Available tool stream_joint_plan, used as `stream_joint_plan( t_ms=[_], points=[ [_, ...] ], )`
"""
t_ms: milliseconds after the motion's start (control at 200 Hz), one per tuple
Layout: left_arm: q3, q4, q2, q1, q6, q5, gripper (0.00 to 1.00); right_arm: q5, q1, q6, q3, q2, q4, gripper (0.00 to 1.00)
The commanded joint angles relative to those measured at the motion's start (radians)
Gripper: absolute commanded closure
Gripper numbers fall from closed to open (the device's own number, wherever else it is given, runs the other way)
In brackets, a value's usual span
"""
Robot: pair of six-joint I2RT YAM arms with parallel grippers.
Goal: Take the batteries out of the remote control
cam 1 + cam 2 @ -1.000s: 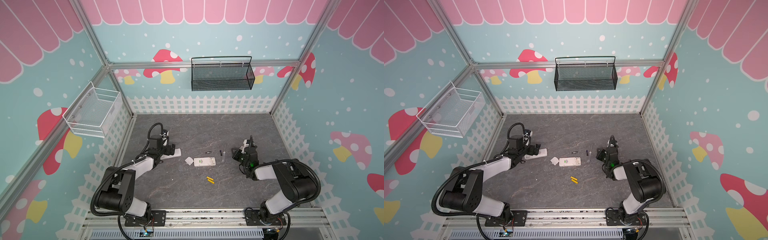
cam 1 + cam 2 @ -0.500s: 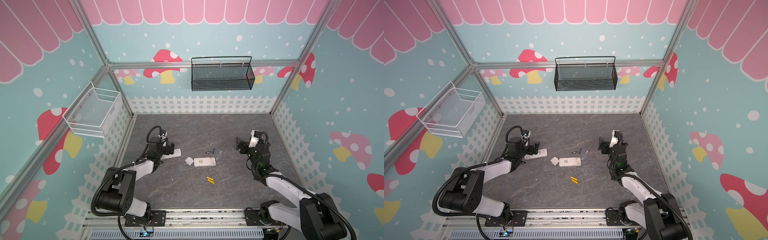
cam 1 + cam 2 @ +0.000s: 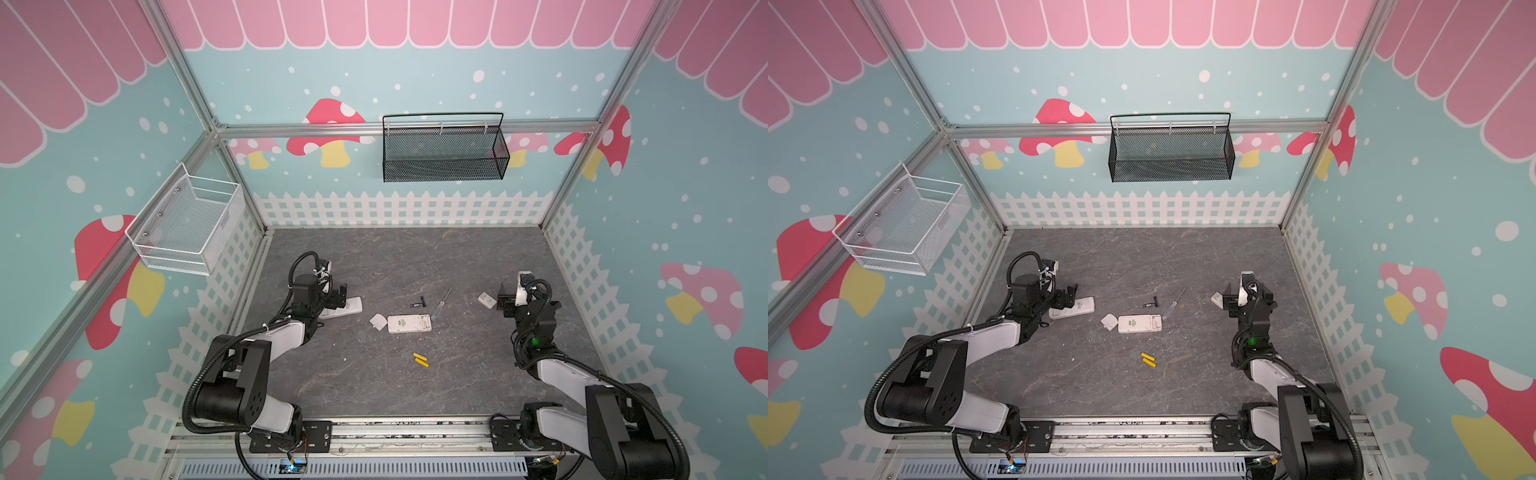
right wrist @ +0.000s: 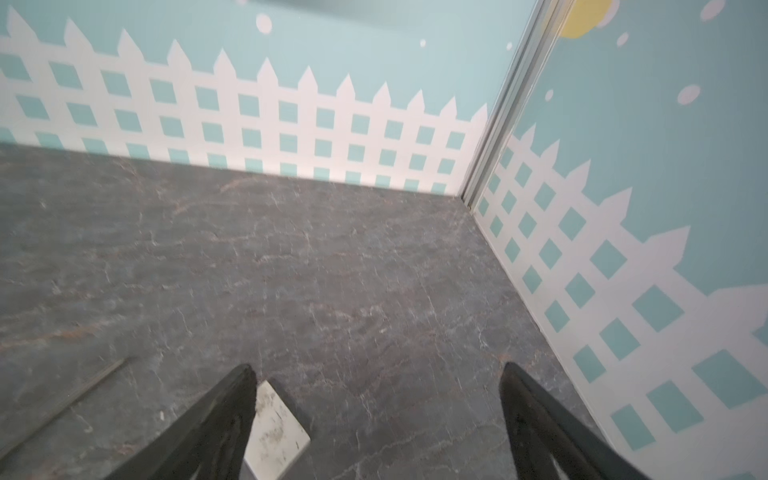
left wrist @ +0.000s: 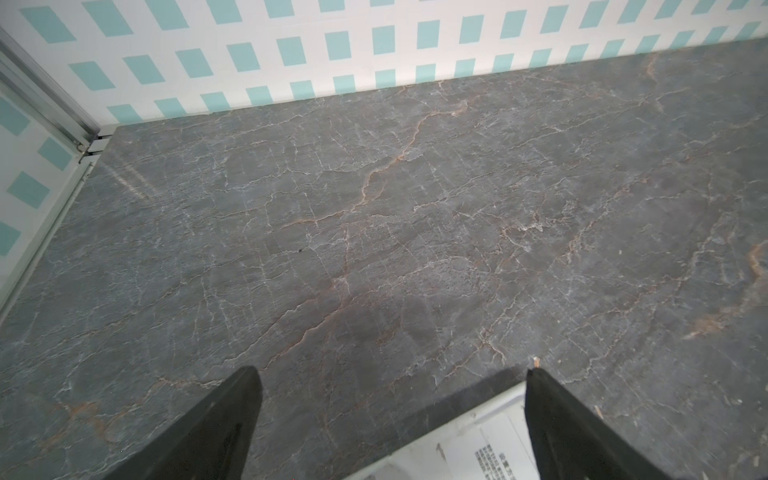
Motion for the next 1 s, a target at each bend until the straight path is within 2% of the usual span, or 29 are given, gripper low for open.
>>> stream_joint_plan(
  t_ms=[0,65,135,225,290,350,375,405,460,500,550,625,996],
  points=[
    [-0.051,0.106,-0.036,0.067,-0.037,0.07,0.01,-0.066,-0.037,-0.018,-0.017,0.071,0.159,0.08],
    [-0.125,0.29,-0.026,0.118,-0.064,0.109,0.0,-0.091,-0.043,-0.012,-0.042,0.126,0.265,0.08],
    [-0.198,0.476,0.011,0.163,-0.094,0.178,0.0,-0.116,-0.046,0.002,-0.027,0.131,0.242,0.08],
    [-0.219,0.498,0.002,0.171,-0.102,0.178,0.0,-0.164,-0.047,0.001,-0.062,0.185,0.378,0.09],
    [-0.242,0.532,0.017,0.169,-0.115,0.129,0.0,-0.182,-0.046,-0.006,-0.077,0.241,0.443,0.09],
    [-0.278,0.715,0.086,0.165,-0.121,0.123,0.0,-0.17,-0.047,-0.005,-0.107,0.304,0.566,0.09],
    [-0.273,0.663,0.063,0.158,-0.111,0.117,0.0,-0.156,-0.047,0.0,-0.107,0.307,0.577,0.09],
    [-0.256,0.594,0.05,0.145,-0.098,0.095,0.0,-0.143,-0.047,0.007,-0.088,0.283,0.495,0.09],
    [-0.225,0.572,0.073,0.114,-0.083,0.041,0.0,-0.118,-0.047,0.016,-0.066,0.306,0.492,0.08],
    [-0.19,0.475,0.061,0.104,-0.077,0.014,0.0,-0.113,-0.047,0.019,-0.056,0.301,0.461,0.03],
    [-0.198,0.518,0.072,0.102,-0.091,-0.023,0.0,-0.112,-0.047,0.019,-0.051,0.298,0.445,0.01],
    [-0.183,0.476,0.066,0.104,-0.109,-0.065,0.0,-0.111,-0.047,0.018,-0.054,0.298,0.45,0.0],
    [-0.188,0.482,0.062,0.103,-0.108,-0.07,0.0,-0.108,-0.044,0.014,-0.061,0.295,0.462,0.0]
  ],
)
